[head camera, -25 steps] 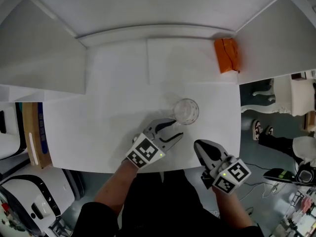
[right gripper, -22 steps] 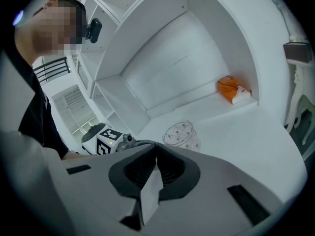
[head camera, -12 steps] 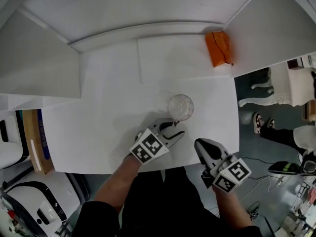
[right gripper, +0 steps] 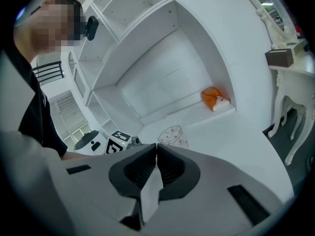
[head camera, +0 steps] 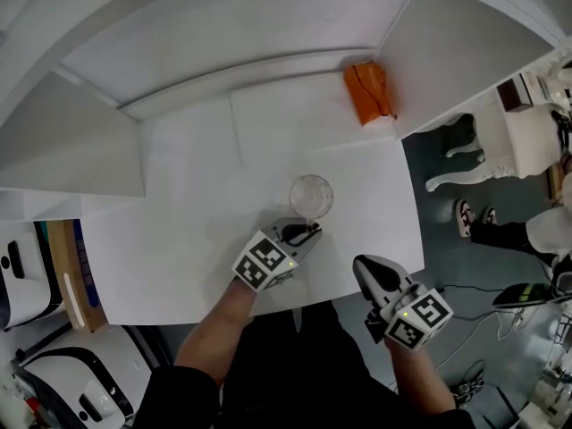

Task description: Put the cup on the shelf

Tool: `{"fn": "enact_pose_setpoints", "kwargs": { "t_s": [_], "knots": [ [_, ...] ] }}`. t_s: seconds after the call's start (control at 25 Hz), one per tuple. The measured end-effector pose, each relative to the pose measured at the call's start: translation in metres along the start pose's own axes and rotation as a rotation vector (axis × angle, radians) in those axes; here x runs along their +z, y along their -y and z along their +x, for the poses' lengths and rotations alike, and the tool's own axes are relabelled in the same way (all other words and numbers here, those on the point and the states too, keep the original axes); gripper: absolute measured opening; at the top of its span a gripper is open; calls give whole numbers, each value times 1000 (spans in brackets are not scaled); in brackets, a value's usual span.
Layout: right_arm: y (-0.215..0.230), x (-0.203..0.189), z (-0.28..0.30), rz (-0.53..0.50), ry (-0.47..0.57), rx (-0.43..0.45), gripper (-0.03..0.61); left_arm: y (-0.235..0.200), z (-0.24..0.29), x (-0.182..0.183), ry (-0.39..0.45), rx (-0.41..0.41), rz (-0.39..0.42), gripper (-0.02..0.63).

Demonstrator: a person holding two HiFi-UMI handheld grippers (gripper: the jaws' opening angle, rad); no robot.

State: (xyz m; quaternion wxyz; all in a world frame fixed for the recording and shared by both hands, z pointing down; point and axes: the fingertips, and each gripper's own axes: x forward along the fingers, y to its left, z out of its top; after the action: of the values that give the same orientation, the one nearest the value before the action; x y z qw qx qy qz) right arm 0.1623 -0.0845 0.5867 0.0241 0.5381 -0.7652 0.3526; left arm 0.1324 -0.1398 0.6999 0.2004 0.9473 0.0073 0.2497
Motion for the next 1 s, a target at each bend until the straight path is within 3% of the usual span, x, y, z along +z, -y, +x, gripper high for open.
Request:
{"fn": "enact_pose_setpoints", "kwargs": {
  "t_s": [0.48, 1.0],
  "knots": [
    [-7, 24, -19, -36, 31, -44, 17, 10, -18, 34, 176, -56, 26, 21],
    [-52, 52, -20, -111, 62, -47, 17, 23, -78, 70, 274, -54, 22, 20]
  ]
}}
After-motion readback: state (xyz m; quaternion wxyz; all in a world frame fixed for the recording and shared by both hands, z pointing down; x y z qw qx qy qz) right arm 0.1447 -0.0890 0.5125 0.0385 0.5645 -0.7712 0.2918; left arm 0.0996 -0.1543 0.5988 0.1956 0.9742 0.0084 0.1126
